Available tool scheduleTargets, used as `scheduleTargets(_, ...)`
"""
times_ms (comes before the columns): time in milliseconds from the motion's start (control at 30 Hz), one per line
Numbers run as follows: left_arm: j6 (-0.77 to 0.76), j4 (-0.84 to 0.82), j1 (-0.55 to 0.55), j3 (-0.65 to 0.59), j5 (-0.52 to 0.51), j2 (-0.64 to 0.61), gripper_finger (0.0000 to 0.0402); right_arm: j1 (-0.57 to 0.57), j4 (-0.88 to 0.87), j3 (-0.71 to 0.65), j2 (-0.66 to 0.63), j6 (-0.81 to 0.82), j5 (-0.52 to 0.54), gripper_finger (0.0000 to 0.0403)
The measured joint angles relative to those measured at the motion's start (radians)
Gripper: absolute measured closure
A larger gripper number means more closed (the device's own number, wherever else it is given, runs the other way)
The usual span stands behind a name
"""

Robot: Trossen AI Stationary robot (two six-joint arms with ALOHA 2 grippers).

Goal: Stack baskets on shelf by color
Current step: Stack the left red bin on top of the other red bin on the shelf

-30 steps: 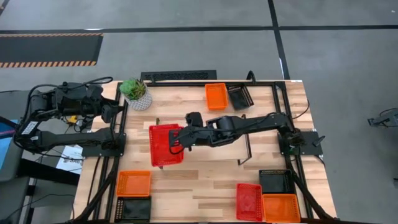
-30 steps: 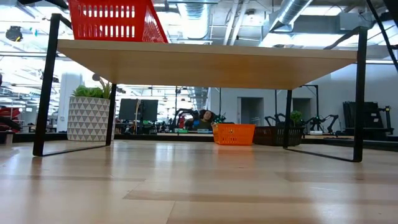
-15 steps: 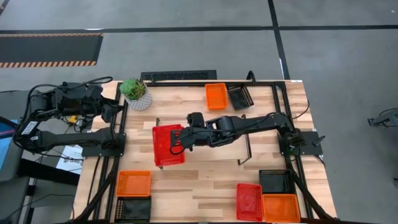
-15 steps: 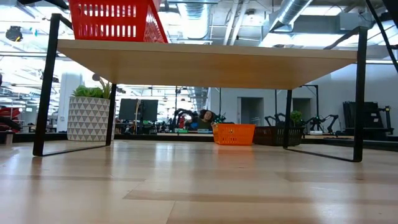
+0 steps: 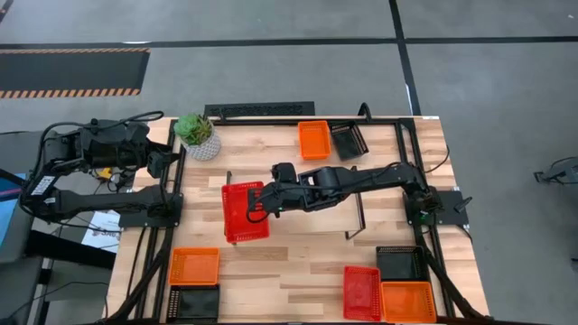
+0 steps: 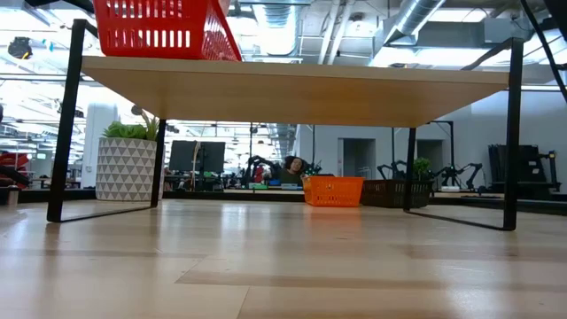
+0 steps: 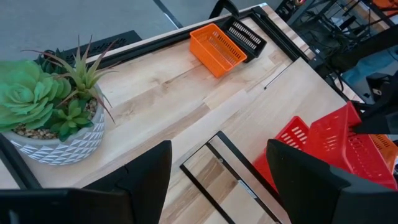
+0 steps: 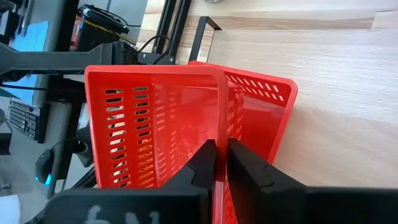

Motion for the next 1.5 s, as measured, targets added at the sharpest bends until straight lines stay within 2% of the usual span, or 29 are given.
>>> scheduleTargets(333, 0.0, 0.0, 0.0, 0.0, 0.0, 0.0, 0.0152, -0.017, 0.0, 0.0, 0.0, -0.002, 0.0, 0.0321)
scheduleTargets(567, 0.0, 0.0, 0.0, 0.0, 0.0, 0.0, 0.0152, -0.021, 0.001, 0.0, 0.0, -0.013, -0.002, 0.0289)
scheduleTargets(767, 0.0, 0.0, 0.0, 0.0, 0.0, 0.0, 0.0152, -0.021, 0.021, 0.0, -0.006, -0.062, -0.005, 0.0255)
scheduleTargets(933, 0.0, -0.01, 0.0, 0.0, 0.006, 0.0, 0.0152, -0.001, 0.088, 0.0, -0.034, -0.147, -0.011, 0.0242)
scheduleTargets(1233, 0.01, -0.055, 0.0, 0.0, 0.006, 0.0, 0.0152, 0.139, 0.097, -0.002, 0.001, -0.255, -0.027, 0.0268)
scheduleTargets(1500, 0.01, -0.068, 0.0, 0.0, -0.001, 0.0, 0.0152, 0.193, 0.103, 0.002, 0.079, -0.228, -0.032, 0.0313)
